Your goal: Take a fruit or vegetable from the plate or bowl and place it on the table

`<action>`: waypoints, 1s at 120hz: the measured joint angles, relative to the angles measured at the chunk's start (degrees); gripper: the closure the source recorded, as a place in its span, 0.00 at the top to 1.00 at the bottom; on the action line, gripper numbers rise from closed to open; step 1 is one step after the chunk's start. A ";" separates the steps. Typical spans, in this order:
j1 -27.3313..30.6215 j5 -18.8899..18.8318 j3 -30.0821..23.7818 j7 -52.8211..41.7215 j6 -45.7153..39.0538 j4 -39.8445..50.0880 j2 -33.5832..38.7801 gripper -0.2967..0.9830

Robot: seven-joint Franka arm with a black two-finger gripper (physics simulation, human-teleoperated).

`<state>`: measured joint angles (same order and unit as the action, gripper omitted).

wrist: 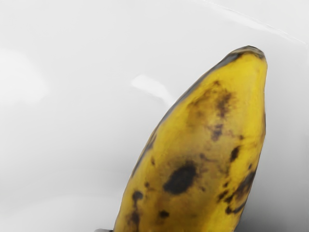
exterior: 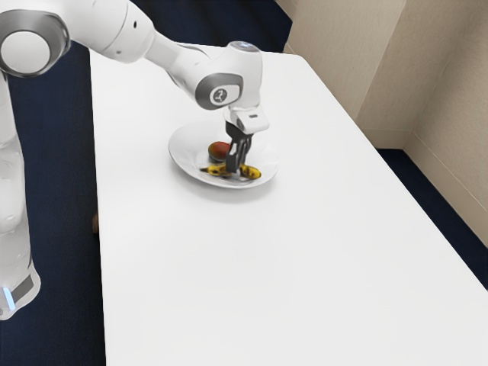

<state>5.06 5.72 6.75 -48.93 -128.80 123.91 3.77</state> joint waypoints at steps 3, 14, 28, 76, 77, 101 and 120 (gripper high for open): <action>-0.19 -0.01 0.00 -0.10 -0.02 -0.10 0.53 0.39; -2.49 -0.03 0.01 -0.39 -0.21 -1.47 1.82 0.38; -8.60 -0.11 -0.13 -0.12 -1.06 -10.10 -1.86 0.37; -22.92 2.37 -0.16 4.75 -1.99 -28.09 -11.40 0.61; -22.99 2.56 -0.15 4.84 -1.99 -28.08 -11.32 0.62; -20.82 8.64 0.54 11.09 -5.62 -28.06 -8.99 0.73; -10.94 7.61 0.12 43.50 7.05 -29.92 -1.63 0.76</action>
<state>-5.88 13.33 6.87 -5.43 -121.75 93.99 2.13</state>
